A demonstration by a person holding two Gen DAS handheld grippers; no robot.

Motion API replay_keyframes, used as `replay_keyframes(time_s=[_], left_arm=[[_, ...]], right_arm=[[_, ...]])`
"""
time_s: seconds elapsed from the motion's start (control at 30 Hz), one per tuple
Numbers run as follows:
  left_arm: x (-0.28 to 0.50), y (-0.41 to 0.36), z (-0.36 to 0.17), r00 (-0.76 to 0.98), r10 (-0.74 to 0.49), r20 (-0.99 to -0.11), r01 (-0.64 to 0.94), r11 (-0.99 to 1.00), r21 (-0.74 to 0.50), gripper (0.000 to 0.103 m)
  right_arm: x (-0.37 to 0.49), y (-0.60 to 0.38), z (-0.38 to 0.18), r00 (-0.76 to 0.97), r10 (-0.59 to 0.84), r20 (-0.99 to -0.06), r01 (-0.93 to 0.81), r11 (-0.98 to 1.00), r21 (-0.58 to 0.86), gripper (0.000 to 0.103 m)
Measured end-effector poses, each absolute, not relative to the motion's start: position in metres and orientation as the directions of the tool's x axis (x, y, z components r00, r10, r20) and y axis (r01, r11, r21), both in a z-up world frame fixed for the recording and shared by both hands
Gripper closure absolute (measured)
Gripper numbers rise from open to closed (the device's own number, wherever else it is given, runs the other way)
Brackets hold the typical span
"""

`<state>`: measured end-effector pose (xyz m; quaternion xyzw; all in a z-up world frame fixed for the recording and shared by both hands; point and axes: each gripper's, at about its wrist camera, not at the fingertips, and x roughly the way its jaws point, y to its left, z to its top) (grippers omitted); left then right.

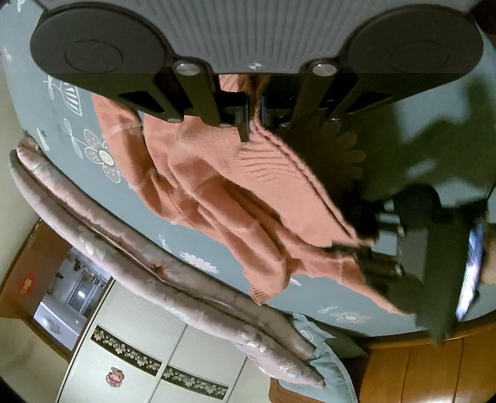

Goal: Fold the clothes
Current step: 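Lift the hem with both grippers and lay the sweater flat, then release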

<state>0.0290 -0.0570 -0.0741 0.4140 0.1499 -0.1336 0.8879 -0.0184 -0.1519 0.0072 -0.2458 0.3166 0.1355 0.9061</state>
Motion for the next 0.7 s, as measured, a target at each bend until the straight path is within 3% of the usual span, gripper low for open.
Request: replay_keyframes(time_s=[0.27, 0.63, 0.7], left_arm=[[-0.043, -0.041, -0.059, 0.956, -0.137, -0.258, 0.283, 0.654, 0.702, 0.098], [-0.115, -0.033, -0.066, 0.963, -0.162, -0.217, 0.27, 0.634, 0.725, 0.098], [-0.117, -0.033, -0.074, 0.957, -0.156, -0.243, 0.287, 0.621, 0.73, 0.098]], right_arm=[[-0.044, -0.15, -0.005, 0.79, 0.096, -0.605, -0.389, 0.841, -0.375, 0.094], [-0.096, -0.14, -0.008, 0.807, 0.093, -0.583, -0.397, 0.816, -0.419, 0.094], [-0.103, -0.137, -0.015, 0.797, 0.094, -0.597, -0.41, 0.81, -0.419, 0.094]])
